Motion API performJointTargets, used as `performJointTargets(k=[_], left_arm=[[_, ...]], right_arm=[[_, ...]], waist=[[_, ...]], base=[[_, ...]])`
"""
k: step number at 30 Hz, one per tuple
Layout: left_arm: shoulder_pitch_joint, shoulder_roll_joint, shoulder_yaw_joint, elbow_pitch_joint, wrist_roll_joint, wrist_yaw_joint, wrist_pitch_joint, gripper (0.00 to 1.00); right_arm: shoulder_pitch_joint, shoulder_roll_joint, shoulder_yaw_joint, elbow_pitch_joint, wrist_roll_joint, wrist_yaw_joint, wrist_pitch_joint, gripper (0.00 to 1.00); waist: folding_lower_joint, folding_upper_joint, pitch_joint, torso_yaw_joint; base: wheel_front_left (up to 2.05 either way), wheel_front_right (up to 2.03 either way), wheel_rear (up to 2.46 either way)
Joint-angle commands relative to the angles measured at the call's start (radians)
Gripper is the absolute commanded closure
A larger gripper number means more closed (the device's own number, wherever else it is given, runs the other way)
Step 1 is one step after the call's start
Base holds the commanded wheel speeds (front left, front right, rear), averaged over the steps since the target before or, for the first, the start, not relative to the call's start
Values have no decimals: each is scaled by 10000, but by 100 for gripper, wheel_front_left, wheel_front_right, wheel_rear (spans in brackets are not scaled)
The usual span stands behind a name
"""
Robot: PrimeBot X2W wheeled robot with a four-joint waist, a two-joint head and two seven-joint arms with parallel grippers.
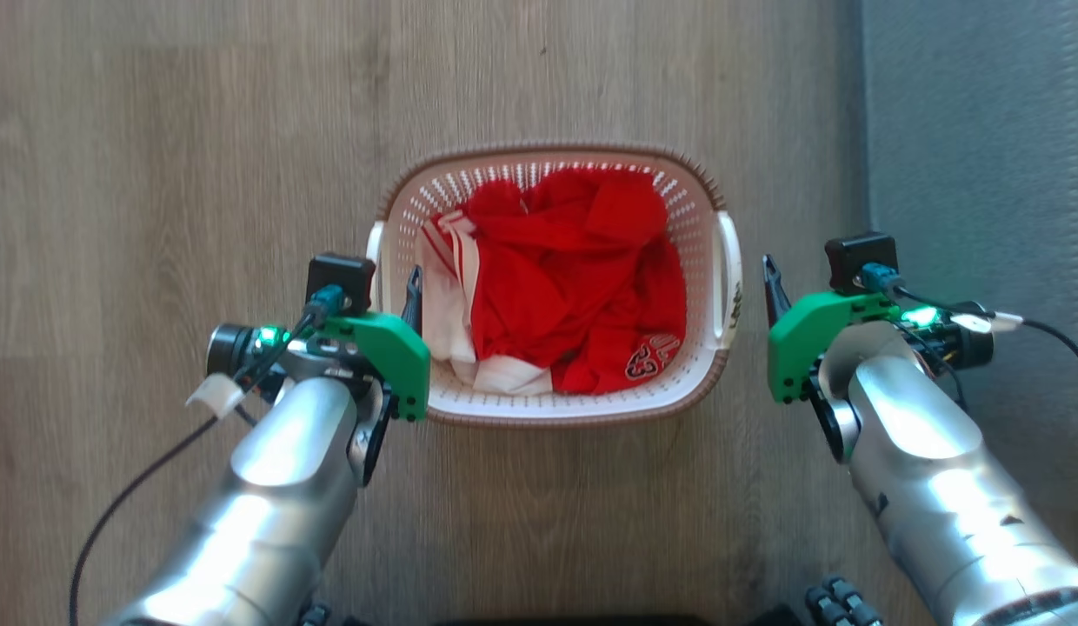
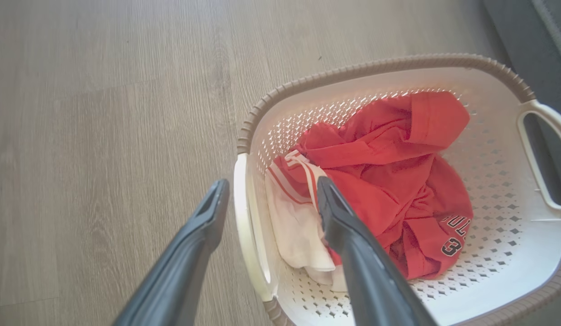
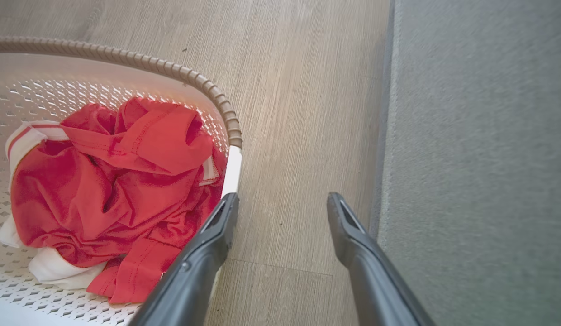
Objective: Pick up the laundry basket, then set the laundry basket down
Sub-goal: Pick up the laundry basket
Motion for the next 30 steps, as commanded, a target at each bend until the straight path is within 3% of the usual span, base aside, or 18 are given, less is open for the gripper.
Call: performJointTargets(k=[1, 14, 30], left_arm=[[-161, 158, 108, -4, -75, 19, -53, 0], [-1597, 158, -1505, 1386, -1378, -251, 100, 0], [-2635, 158, -2946, 1891, -2543, -666, 1085, 0]], right_arm=[[51, 103, 290, -76, 161, 60, -23, 0], [-921, 26, 2026, 272, 2499, 60, 607, 0], [-1772, -109, 3416, 474, 4127, 60, 1208, 0]], waist=[[-2, 0, 405, 78], [-2, 0, 1680, 201], [-2, 0, 2751, 258]], base=[[0, 0, 0], [0, 0, 0], [0, 0, 0]])
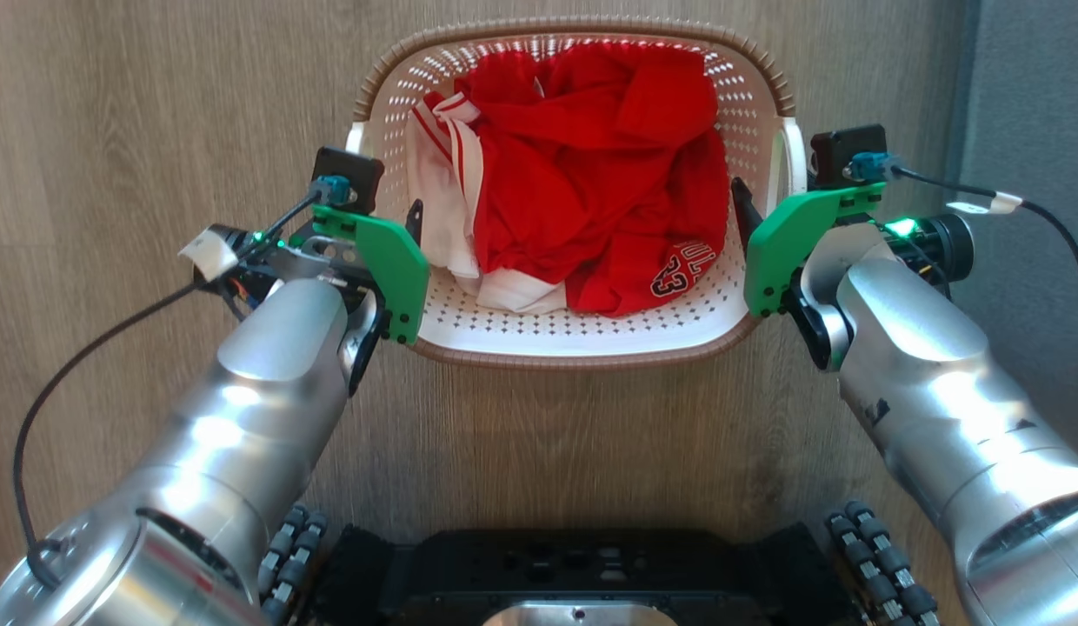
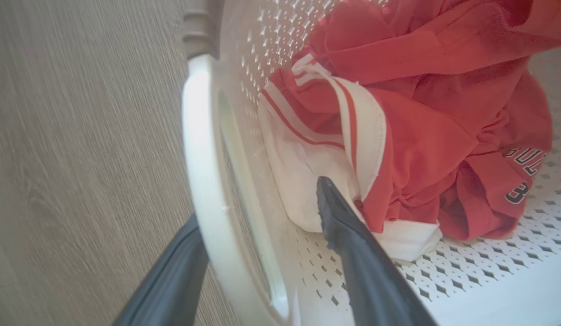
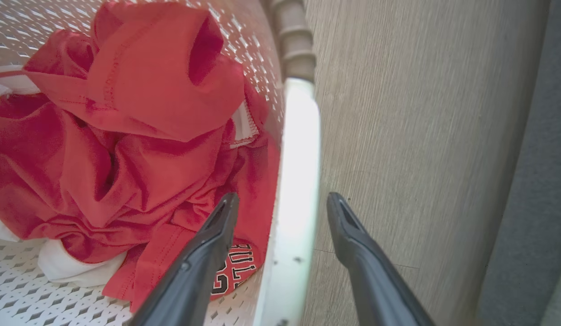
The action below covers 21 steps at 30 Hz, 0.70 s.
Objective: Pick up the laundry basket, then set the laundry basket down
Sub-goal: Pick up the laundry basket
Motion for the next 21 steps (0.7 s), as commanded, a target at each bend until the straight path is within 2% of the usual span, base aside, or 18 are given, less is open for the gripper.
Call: performJointTargets(k=[1, 21], left_arm=[[-49, 202, -24, 6, -149, -62, 99, 0], [-703, 202, -1254, -69, -1137, -78, 721, 0]], right_arm=[[285, 159, 192, 17, 240, 60, 45, 0], [-441, 356, 807, 796, 885, 60, 212, 0]], waist=[[-1, 0, 152, 12], [-1, 0, 761, 109]], base=[[0, 0, 0], [0, 0, 0]])
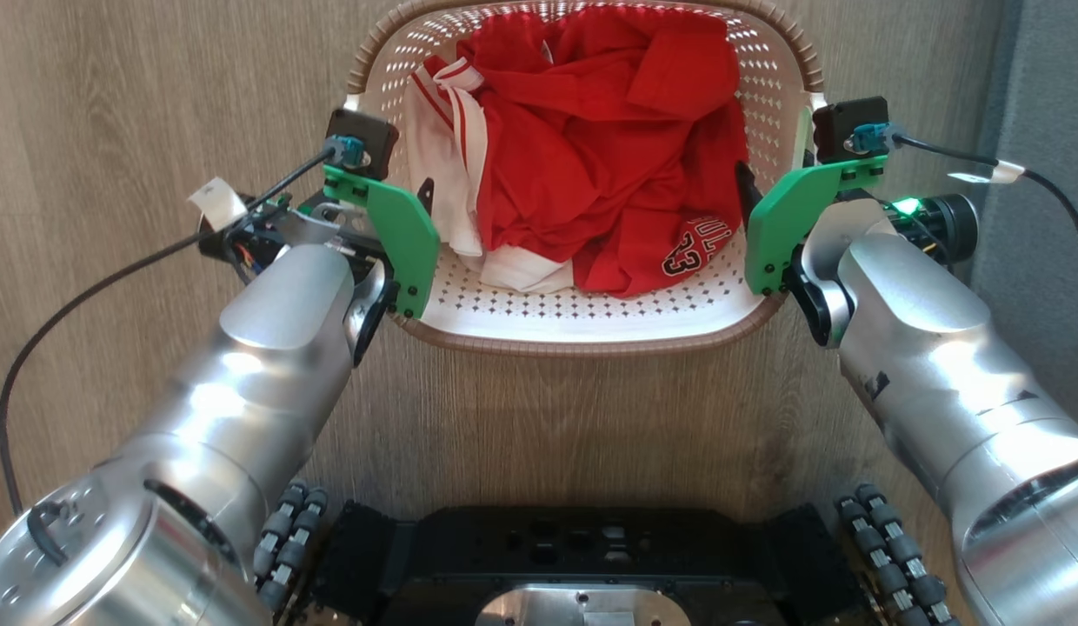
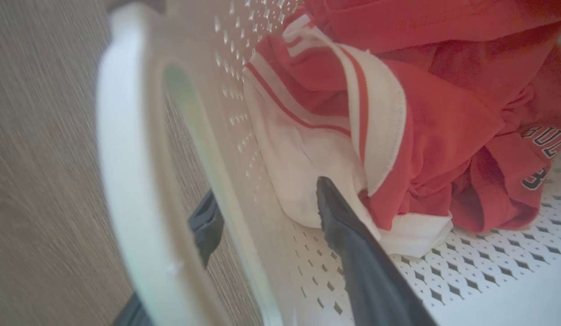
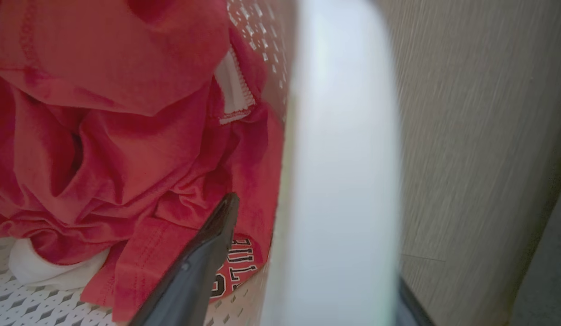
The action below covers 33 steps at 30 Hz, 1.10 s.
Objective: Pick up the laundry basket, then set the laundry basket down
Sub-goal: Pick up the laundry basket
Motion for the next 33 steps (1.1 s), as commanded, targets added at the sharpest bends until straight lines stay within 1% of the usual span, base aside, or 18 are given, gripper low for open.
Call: performJointTargets(k=[1, 7, 8, 9, 10, 18, 23, 33], left_arm=[[16, 202, 11, -82, -80, 22, 4, 0], [-86, 202, -296, -150, -416, 71, 71, 0], [-85, 202, -298, -175, -533, 55, 101, 7], [-82, 202, -273, -211, -678, 30, 116, 65], [-94, 202, -252, -249, -803, 39, 61, 100], [-155, 202, -698, -313, -1293, 31, 215, 100], [-144, 202, -1158, -265, -1470, -131, 364, 100], [-10, 202, -1786, -330, -1378, -354, 575, 100]], right_arm=[[327, 219, 148, -36, 89, 60, -9, 0], [239, 229, 310, 47, 268, 60, -55, 0], [239, 230, 357, 29, 305, 60, -26, 19], [249, 230, 417, -15, 351, 60, 15, 78], [251, 231, 459, -47, 400, 60, 32, 100], [204, 233, 685, -3, 676, 60, 54, 100], [244, 216, 911, -76, 899, 60, 139, 100], [585, 1, 1583, -424, 1328, 60, 975, 100]], waist=[[0, 0, 24, 9], [0, 0, 128, 63], [0, 0, 142, 78], [0, 0, 155, 97], [0, 0, 169, 113], [0, 0, 182, 173], [0, 0, 57, 161], [0, 0, -633, 151]], base=[[0, 0, 0], [0, 0, 0], [0, 0, 0], [0, 0, 0], [0, 0, 0], [0, 0, 0], [0, 0, 0], [0, 0, 0]])
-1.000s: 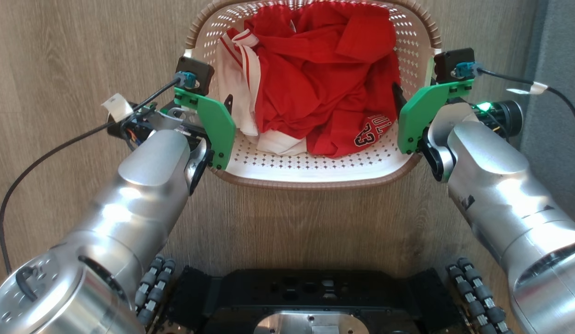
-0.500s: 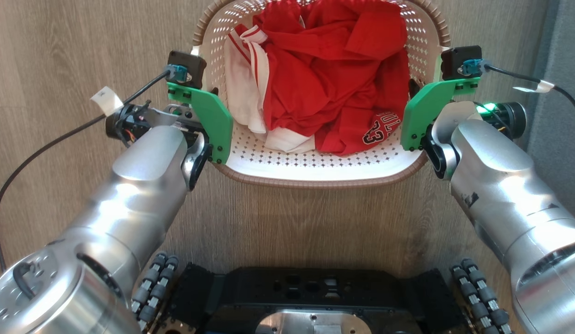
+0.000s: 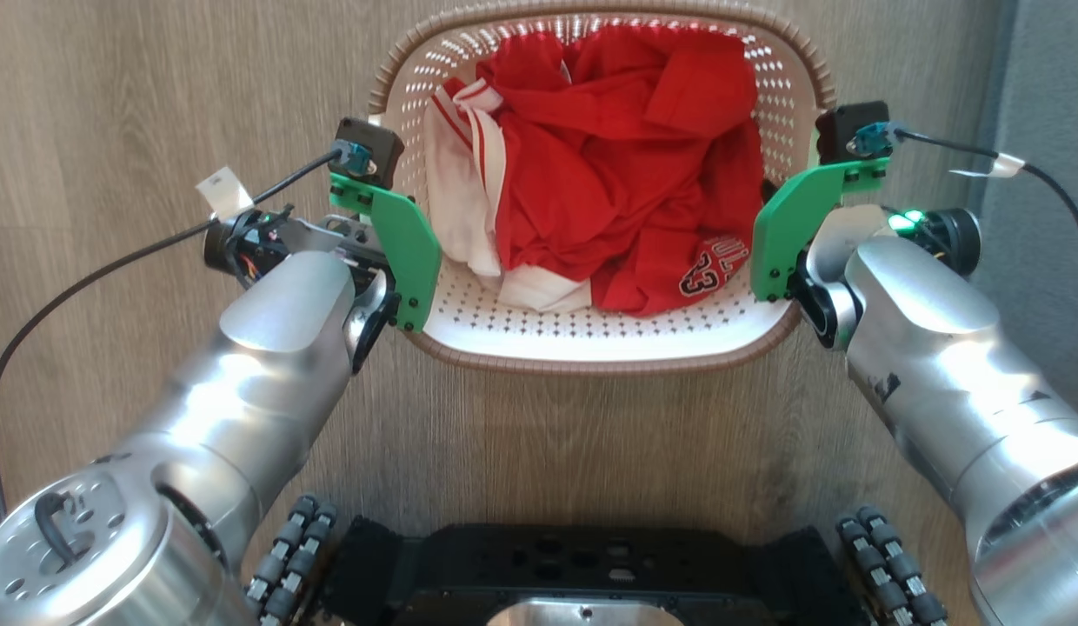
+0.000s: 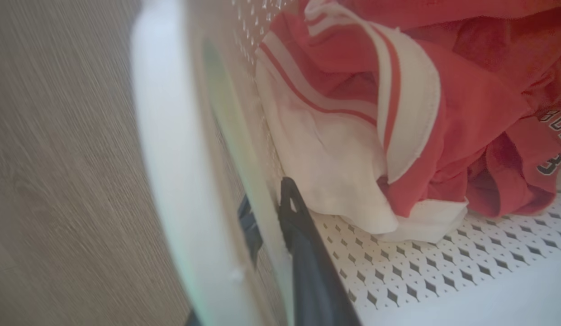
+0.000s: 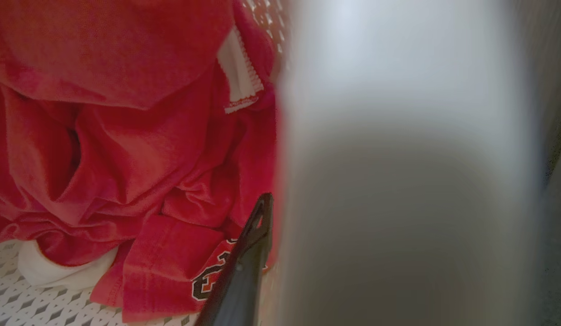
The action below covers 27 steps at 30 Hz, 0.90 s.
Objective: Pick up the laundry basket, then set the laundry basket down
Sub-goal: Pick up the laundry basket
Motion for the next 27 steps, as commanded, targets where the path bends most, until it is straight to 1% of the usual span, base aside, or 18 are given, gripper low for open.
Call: performJointTargets(k=[1, 6, 13, 17, 23, 27], left_arm=[[181, 85, -209, -193, 277, -170, 26, 100], [410, 85, -399, -236, 572, -360, 428, 100], [910, 85, -491, -271, 718, -735, 1308, 100], [1251, 85, -515, -216, 866, -862, 1619, 100], [1875, 85, -529, -223, 898, -958, 1669, 100], [2420, 85, -536, -174, 1001, -979, 1765, 100]], right_arm=[[704, 253, 427, -244, -61, 62, 171, 100], [1042, 93, 923, -465, 206, 62, 886, 100], [1540, -123, 1561, -884, 618, 62, 1517, 100], [1865, -177, 1927, -1041, 841, 62, 1913, 100], [2395, -176, 2387, -1190, 1096, 62, 2190, 100], [2839, -99, 2625, -1227, 1220, 62, 2112, 100]], waist=[[0, 0, -226, -10], [0, 0, -898, -60], [0, 0, -2035, -154], [0, 0, -2745, -219], [0, 0, -3870, -284], [0, 0, -4779, -292]], base=[[0, 0, 0], [0, 0, 0], [0, 0, 0], [0, 0, 0], [0, 0, 0], [0, 0, 0]])
